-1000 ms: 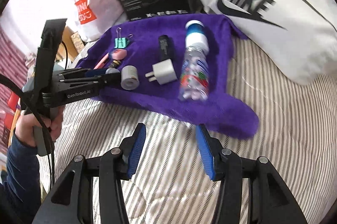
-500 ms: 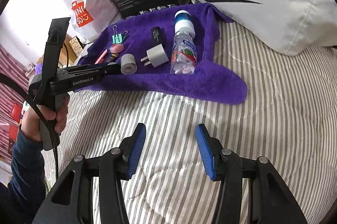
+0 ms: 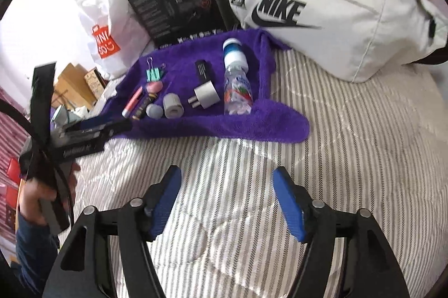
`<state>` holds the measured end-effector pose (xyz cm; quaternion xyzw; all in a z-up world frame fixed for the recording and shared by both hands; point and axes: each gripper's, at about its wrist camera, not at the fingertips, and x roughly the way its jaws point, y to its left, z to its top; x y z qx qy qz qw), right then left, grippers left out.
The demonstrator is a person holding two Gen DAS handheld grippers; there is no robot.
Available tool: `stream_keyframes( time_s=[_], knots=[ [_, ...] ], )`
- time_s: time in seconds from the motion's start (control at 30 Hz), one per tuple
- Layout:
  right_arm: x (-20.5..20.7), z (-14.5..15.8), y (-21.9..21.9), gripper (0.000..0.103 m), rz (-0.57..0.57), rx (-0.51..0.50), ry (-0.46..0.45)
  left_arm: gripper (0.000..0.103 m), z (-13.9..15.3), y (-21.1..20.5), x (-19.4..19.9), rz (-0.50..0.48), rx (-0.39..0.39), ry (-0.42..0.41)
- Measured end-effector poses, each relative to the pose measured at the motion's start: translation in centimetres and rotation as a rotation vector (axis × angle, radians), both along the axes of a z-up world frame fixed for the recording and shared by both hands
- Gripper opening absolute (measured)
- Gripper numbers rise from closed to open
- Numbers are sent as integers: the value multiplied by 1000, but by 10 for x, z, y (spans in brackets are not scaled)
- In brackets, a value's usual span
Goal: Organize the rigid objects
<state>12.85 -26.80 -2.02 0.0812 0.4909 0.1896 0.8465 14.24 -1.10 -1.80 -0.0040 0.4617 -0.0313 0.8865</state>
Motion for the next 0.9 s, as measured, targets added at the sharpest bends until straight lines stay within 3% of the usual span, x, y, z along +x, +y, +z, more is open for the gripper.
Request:
stream_keyframes(
  time_s=[0.07, 0.3, 0.57, 0.7, 0.9],
  knots=[
    [-5, 6, 2, 84, -25, -10, -17, 101, 7, 4, -15, 27, -9, -20],
    [-30, 20, 20, 103, -51, -40, -37, 103, 26, 17, -69, 95, -33, -72],
    [-64, 30, 35, 103, -59, -81, -68, 103, 41, 19, -117, 139, -3, -131],
    [-84, 35, 40, 103, -46, -108, -98, 103, 40, 15, -135, 162, 73, -160],
    [-101, 31, 35, 103, -59, -126, -102, 103, 32, 13, -153, 159, 59, -160]
  ],
)
